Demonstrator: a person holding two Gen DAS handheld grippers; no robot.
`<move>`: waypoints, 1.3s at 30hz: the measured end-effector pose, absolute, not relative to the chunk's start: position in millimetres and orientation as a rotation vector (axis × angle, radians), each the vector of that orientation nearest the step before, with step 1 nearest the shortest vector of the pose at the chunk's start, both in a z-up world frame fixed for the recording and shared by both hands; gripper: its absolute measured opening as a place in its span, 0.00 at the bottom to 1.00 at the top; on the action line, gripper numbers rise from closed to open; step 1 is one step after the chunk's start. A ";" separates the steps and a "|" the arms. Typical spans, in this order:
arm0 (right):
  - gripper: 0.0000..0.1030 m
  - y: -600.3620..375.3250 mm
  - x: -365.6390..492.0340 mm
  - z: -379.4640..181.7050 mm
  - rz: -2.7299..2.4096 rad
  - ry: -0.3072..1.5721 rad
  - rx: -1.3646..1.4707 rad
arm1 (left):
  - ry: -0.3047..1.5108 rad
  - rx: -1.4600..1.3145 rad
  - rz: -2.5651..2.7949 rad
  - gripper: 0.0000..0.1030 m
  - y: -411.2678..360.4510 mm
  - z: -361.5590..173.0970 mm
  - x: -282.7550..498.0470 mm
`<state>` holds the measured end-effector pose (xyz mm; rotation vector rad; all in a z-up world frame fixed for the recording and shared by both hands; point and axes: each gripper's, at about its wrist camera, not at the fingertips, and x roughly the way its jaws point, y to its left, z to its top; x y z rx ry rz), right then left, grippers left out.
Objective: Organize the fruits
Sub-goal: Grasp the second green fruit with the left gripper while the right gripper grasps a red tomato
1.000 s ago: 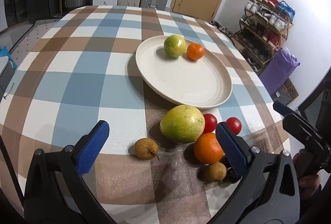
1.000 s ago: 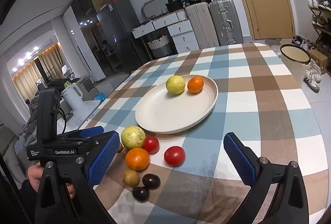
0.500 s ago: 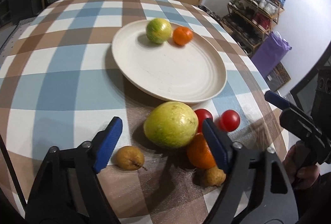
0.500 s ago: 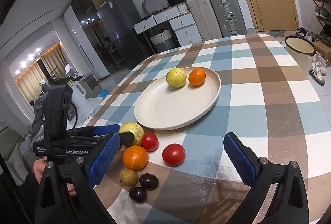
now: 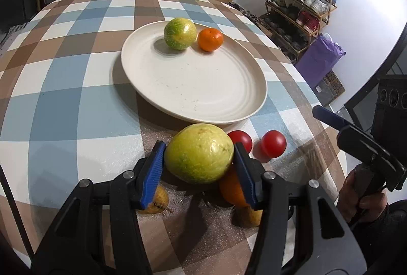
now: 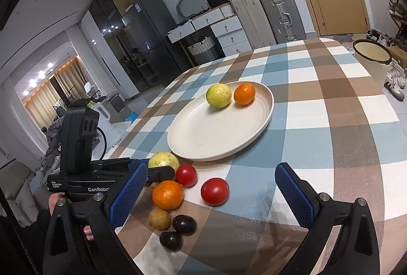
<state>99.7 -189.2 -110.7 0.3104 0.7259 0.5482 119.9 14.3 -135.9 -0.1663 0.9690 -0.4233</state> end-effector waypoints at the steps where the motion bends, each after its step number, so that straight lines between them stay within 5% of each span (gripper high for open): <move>1: 1.00 -188.6 99.5 -111.0 0.546 0.728 0.307 | 0.967 -0.167 -0.419 0.50 15.0 -135.7 118.8; 21: 0.99 -184.8 100.6 -114.7 0.531 0.746 0.280 | 0.925 -0.213 -0.408 0.50 32.6 -119.6 99.3; 26: 0.84 -178.8 102.4 -121.0 0.537 0.775 0.266 | 0.913 -0.231 -0.405 0.50 39.8 -115.4 90.5; 39: 0.76 -160.3 108.7 -141.2 0.499 0.851 0.194 | 0.895 -0.269 -0.393 0.50 59.6 -110.8 69.3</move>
